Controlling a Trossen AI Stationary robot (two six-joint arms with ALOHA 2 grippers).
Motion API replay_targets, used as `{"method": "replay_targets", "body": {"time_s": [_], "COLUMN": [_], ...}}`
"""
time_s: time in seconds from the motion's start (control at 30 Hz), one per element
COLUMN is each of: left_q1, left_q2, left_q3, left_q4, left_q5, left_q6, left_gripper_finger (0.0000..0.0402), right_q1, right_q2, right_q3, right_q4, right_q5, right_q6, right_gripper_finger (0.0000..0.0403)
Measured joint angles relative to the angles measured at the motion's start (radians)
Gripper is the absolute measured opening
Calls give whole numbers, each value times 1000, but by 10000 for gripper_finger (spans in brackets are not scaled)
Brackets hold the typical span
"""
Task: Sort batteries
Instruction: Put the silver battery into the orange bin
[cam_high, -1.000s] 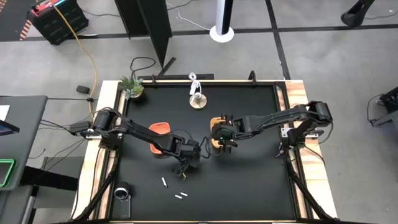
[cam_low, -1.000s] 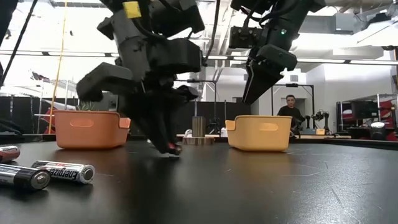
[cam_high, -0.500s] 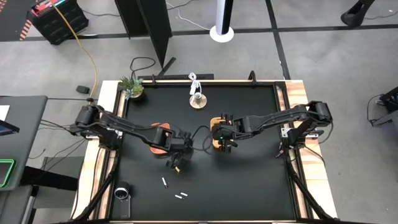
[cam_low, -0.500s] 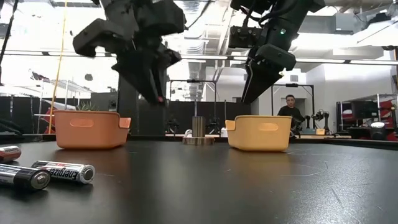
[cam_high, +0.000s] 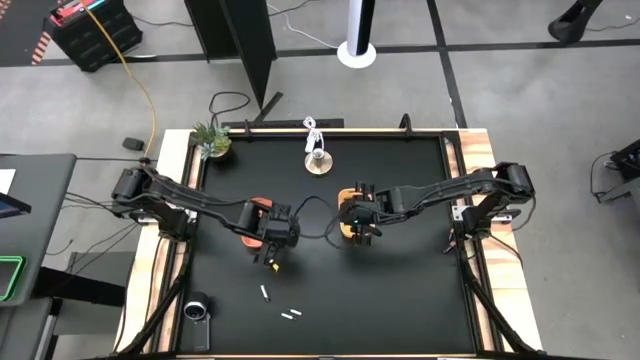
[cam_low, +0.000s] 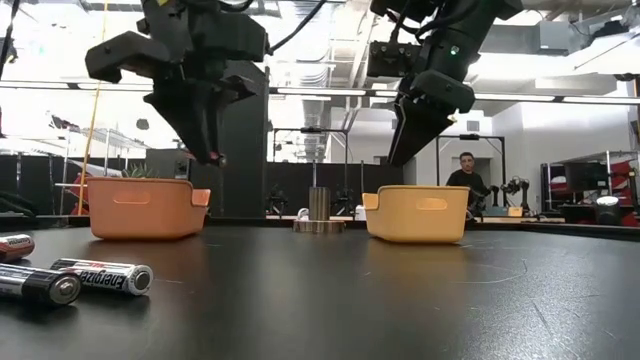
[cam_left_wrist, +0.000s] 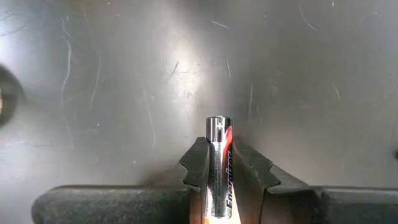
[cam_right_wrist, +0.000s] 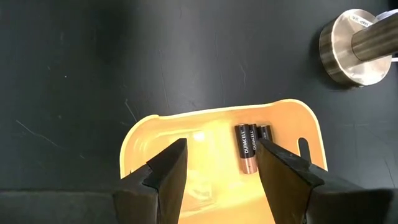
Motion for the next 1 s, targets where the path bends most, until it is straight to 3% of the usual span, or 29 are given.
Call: {"method": "replay_targets", "body": {"time_s": [0.57, 0.87, 1.0], "left_q1": [84, 88, 57], "left_q2": [-268, -339, -408], "left_q3": [-338, -400, -395], "left_q4": [88, 160, 186], "left_q5": [-50, -112, -101], "left_q6": [-187, -229, -219], "left_gripper_finger": [39, 156, 187], "right_q1": [1, 1, 1], "right_q2": [0, 0, 0], "right_q3": [0, 0, 0], "right_q4": [18, 16, 16], "right_q5": [0, 0, 0], "right_q6": [2, 6, 6], "right_gripper_finger": [207, 207, 207]}}
